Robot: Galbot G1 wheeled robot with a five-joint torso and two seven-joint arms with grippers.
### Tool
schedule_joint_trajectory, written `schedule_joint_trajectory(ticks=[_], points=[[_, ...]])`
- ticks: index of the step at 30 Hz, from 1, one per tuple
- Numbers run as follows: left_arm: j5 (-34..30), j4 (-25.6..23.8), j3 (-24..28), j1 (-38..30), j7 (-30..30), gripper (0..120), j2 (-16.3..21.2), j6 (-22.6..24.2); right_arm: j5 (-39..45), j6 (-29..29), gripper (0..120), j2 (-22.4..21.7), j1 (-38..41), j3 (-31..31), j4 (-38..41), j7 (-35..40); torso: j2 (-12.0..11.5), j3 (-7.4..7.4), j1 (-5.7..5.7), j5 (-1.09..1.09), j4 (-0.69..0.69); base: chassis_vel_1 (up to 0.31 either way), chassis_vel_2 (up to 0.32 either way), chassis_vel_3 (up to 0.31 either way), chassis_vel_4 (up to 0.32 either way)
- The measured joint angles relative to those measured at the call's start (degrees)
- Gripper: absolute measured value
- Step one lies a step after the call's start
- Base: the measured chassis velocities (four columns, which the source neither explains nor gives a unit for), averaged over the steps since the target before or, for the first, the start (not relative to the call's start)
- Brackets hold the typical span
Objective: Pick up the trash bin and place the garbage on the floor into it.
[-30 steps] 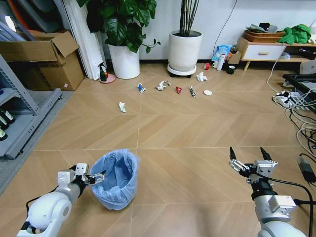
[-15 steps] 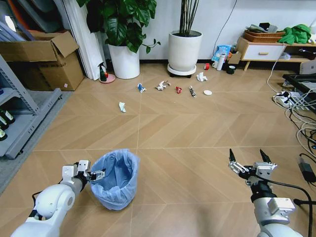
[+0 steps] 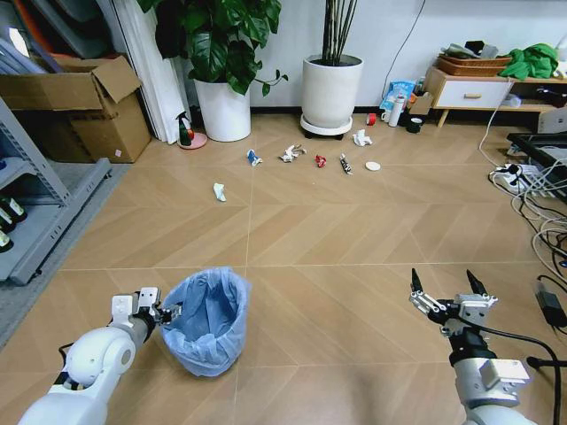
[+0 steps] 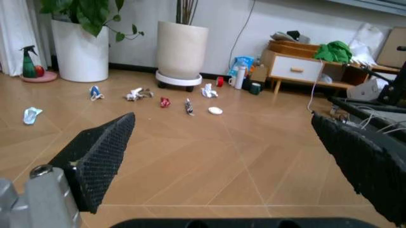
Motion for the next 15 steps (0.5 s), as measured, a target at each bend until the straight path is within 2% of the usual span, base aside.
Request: schedule_joint_trajectory(ticks=[1, 5, 7, 8, 10, 12, 15], points=[[0.00, 0.00, 0.00, 0.00, 0.00, 43, 0.00, 0.00, 0.00, 0.00, 100, 0.00, 0.00, 0.00, 0.00, 0.00, 0.00, 0.00, 0.00, 0.00, 0.00, 0.000, 0.000, 0.000, 0.000], [-0.73, -0.32, 0.37, 0.22, 0.26, 27, 0.00, -0.01, 0.16, 0.06, 100, -0.15, -0.12, 0.35, 0.18, -0.02, 0.00, 0.00, 0.00, 0.01, 0.00, 0.000, 0.000, 0.000, 0.000], [-0.83, -0.37, 0.43, 0.28, 0.35, 25, 0.00, -0.01, 0.19, 0.07, 100, -0.16, -0.13, 0.38, 0.21, -0.02, 0.00, 0.00, 0.00, 0.01, 0.00, 0.000, 0.000, 0.000, 0.000], [-0.98, -0.39, 0.62, 0.40, 0.53, 16, -0.08, -0.01, 0.32, 0.11, 100, -0.19, -0.21, 0.51, 0.38, -0.03, 0.00, 0.00, 0.00, 0.00, 0.00, 0.000, 0.000, 0.000, 0.000], [-0.99, -0.39, 0.72, 0.44, 0.56, 13, -0.12, -0.01, 0.44, 0.13, 100, -0.21, -0.25, 0.58, 0.46, -0.03, 0.00, 0.00, 0.00, 0.00, 0.00, 0.000, 0.000, 0.000, 0.000], [-1.03, -0.41, 0.90, 0.43, 0.49, 3, -0.15, -0.03, 0.56, 0.20, 100, -0.32, -0.27, 0.72, 0.49, -0.03, 0.00, 0.00, 0.00, 0.01, 0.00, 0.000, 0.000, 0.000, 0.000], [-1.10, -0.46, 0.96, 0.29, 0.38, 0, -0.15, -0.05, 0.67, 0.30, 100, -0.42, -0.26, 0.80, 0.49, -0.03, 0.00, 0.00, 0.00, 0.00, -0.01, 0.000, 0.000, 0.000, 0.000]])
